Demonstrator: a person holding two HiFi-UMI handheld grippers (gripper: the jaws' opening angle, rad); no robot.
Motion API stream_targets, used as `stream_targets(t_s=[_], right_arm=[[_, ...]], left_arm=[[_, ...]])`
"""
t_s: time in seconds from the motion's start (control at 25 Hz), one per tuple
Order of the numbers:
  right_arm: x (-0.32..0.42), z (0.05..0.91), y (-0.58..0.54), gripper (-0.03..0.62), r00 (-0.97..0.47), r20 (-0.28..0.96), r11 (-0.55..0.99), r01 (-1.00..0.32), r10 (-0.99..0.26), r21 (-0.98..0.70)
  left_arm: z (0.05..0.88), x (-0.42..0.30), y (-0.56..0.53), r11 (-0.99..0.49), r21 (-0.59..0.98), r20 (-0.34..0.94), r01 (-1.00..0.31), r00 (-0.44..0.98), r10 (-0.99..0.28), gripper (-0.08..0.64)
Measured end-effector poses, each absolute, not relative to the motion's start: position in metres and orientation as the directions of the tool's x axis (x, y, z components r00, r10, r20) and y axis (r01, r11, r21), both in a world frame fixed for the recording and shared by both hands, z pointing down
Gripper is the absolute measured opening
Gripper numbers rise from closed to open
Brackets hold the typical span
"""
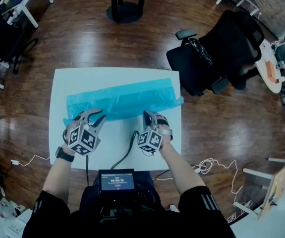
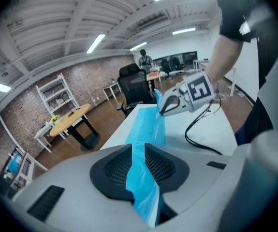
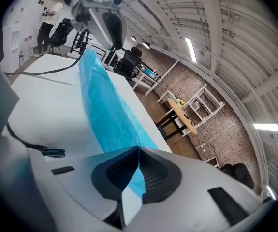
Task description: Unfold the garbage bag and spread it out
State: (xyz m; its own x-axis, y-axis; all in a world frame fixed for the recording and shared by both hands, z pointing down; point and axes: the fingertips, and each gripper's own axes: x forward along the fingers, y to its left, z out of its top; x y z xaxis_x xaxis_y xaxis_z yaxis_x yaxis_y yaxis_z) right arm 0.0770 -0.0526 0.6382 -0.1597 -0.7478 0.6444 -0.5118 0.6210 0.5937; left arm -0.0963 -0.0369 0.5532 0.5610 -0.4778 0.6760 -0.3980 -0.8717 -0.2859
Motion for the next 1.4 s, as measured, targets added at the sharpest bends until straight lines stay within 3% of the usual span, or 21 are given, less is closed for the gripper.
stream_targets(t_s=[0.16,0.32,0.56,0.68,1.0,1.4], right_arm=[[0.075,0.637,-0.056,0.038,-0.165,0.638,0.617,-0.517,-0.752,0.593],[0.071,0.636,-0.057,0.038,-0.169,0.638,0.617,-0.522,-0.751,0.588],[0.068,0.634,-0.056,0.037,-0.179,0.636,0.619,-0.529,-0.751,0.581],[0.068,0.633,-0.055,0.038,-0.184,0.635,0.619,-0.535,-0.750,0.575],[0.071,0.640,-0.053,0.038,-0.198,0.639,0.629,-0.534,-0.743,0.565],[0.071,0.635,-0.047,0.038,-0.217,0.627,0.634,-0.511,-0.748,0.580]], left_arm=[[0.533,-0.107,-0.082,-0.888,-0.186,0.740,-0.421,0.534,-0.408,0.087],[0.552,-0.108,-0.129,-0.911,-0.036,0.852,-0.411,0.464,-0.242,0.087],[0.653,-0.115,-0.130,-0.851,0.248,0.939,-0.462,0.331,0.094,0.087],[0.696,-0.119,-0.117,-0.810,0.302,0.944,-0.503,0.275,0.181,0.087],[0.739,-0.122,-0.125,-0.765,0.256,0.964,-0.591,0.213,0.157,0.087],[0.742,-0.121,-0.132,-0.775,0.212,0.974,-0.596,0.194,0.118,0.049]])
